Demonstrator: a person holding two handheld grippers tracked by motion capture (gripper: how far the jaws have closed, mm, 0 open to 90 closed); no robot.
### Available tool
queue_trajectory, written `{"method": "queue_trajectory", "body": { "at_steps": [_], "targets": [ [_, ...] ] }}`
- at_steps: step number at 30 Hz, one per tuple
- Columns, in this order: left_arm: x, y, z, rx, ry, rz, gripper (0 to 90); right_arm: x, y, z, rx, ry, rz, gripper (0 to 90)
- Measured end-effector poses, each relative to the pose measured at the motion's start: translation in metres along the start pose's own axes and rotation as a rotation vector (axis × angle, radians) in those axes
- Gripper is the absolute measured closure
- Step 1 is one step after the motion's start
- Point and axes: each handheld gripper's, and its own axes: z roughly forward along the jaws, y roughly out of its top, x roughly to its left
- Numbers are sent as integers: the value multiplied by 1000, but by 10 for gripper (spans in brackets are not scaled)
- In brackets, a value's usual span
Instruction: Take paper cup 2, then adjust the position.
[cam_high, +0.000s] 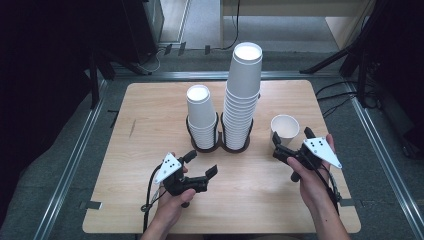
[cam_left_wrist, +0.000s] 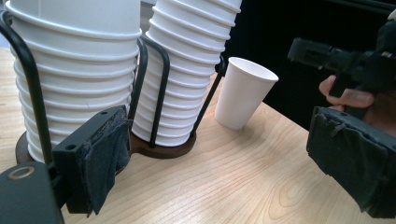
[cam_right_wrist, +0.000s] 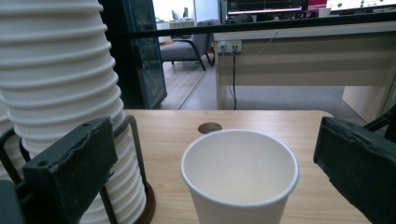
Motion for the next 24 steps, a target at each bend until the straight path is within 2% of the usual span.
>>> {"method": "queue_trajectory", "body": {
  "at_steps": [9, 12, 14, 16, 19, 24],
  "targets": [
    [0, 7, 8, 0, 38, 1, 61, 16, 26, 3, -24, 35, 14, 0],
    [-1, 11, 13, -4, 63, -4, 61, 23, 35, 4, -32, 45, 13, 0],
    [-2, 13, 18, 2, 93, 6, 61, 26, 40, 4, -37, 50, 13, 0],
    [-3, 15, 23, 2, 104, 10, 61, 29, 46, 4, -40, 63, 20, 0],
    [-6, 19, 30, 1, 120, 42, 61, 33, 56, 3, -49, 81, 16, 0],
    [-8, 26, 39, -3, 142, 56, 62, 40, 76, 1, -77, 102, 28, 0]
  ]
}}
